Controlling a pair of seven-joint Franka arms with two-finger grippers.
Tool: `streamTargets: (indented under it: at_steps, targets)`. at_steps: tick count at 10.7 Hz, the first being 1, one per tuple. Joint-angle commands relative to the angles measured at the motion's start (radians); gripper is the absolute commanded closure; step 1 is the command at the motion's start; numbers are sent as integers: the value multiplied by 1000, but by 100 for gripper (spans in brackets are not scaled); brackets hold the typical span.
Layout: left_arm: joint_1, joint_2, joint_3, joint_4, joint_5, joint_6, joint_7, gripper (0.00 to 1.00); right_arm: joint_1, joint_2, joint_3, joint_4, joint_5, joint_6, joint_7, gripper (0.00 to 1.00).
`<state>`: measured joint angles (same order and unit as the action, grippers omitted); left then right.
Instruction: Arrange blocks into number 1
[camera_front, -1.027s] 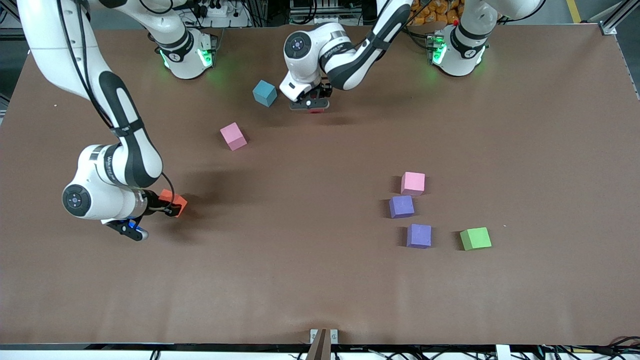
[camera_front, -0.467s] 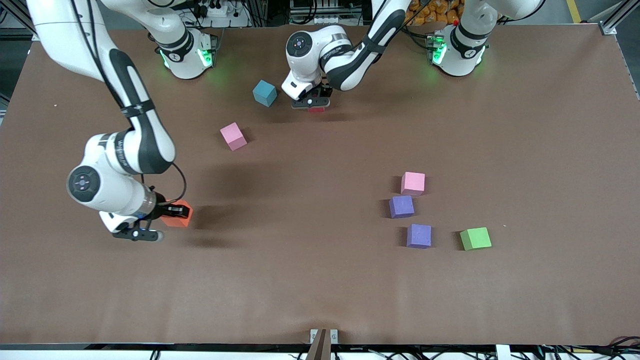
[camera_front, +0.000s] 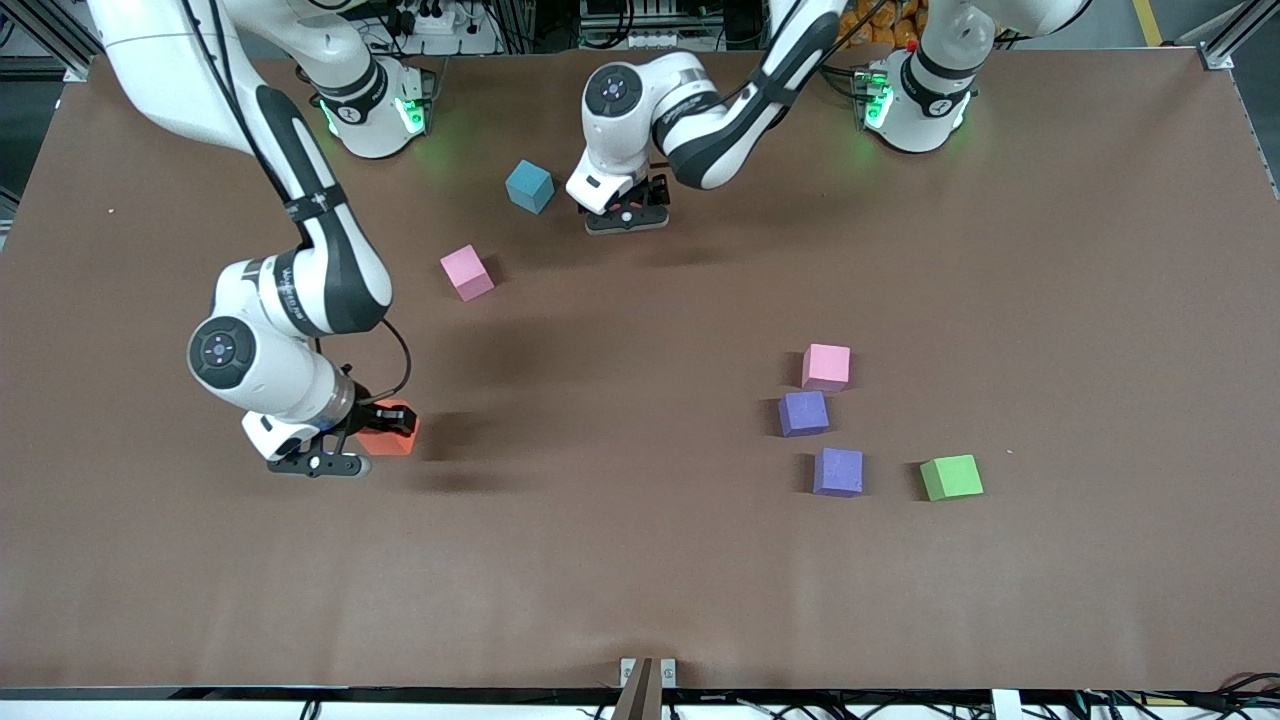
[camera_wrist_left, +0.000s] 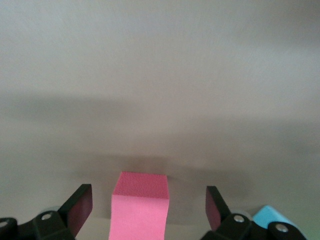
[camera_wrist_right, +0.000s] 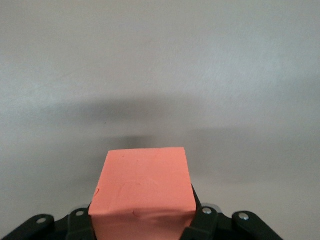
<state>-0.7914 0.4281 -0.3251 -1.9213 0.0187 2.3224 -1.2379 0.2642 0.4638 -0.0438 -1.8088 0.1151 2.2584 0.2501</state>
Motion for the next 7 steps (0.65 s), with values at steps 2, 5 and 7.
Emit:
streamTargets:
  at_steps: [2, 5, 7]
  targets:
    - [169, -161, -26, -28, 23, -121, 134, 0, 93, -123, 39, -191, 79, -2, 95, 47]
    - [361, -192, -23, -36, 26, -178, 386, 0, 141, -169, 122, -265, 80, 15, 194, 47]
    - [457, -193, -2, -60, 27, -178, 542, 0, 232, -172, 140, -284, 80, 32, 292, 47]
